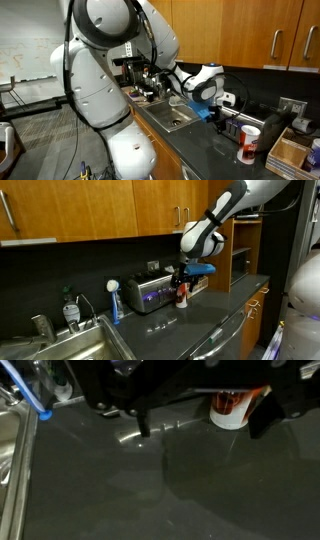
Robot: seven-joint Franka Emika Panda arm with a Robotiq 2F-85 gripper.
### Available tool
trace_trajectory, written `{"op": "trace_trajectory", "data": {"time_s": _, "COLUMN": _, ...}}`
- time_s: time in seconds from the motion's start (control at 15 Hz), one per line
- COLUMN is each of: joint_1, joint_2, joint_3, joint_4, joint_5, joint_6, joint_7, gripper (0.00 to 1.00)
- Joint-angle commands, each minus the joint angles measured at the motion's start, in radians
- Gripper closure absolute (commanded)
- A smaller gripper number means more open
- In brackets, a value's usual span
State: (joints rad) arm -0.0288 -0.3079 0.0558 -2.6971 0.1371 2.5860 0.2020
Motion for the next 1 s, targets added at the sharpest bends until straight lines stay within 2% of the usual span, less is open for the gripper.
{"op": "trace_trajectory", "data": {"time_s": 0.0, "joint_1": -0.022, "joint_2": -0.013, "joint_3": -0.005, "joint_4": -0.005, "joint_5": -0.027, "joint_6": 0.084, "joint_7": 0.044, "gripper": 0.00}}
{"op": "trace_trajectory", "data": {"time_s": 0.33, "joint_1": -0.102, "joint_2": -0.059, "joint_3": 0.003, "joint_4": 0.008, "joint_5": -0.115, "joint_6": 0.108, "joint_7": 0.093, "gripper": 0.00}}
{"op": "trace_trajectory", "data": {"time_s": 0.53, "joint_1": -0.132, "joint_2": -0.080, "joint_3": 0.003, "joint_4": 0.028, "joint_5": -0.182, "joint_6": 0.068, "joint_7": 0.082, "gripper": 0.00}}
{"op": "trace_trajectory", "data": {"time_s": 0.93, "joint_1": -0.083, "joint_2": -0.087, "joint_3": -0.026, "joint_4": 0.066, "joint_5": -0.187, "joint_6": -0.091, "joint_7": -0.039, "gripper": 0.00}}
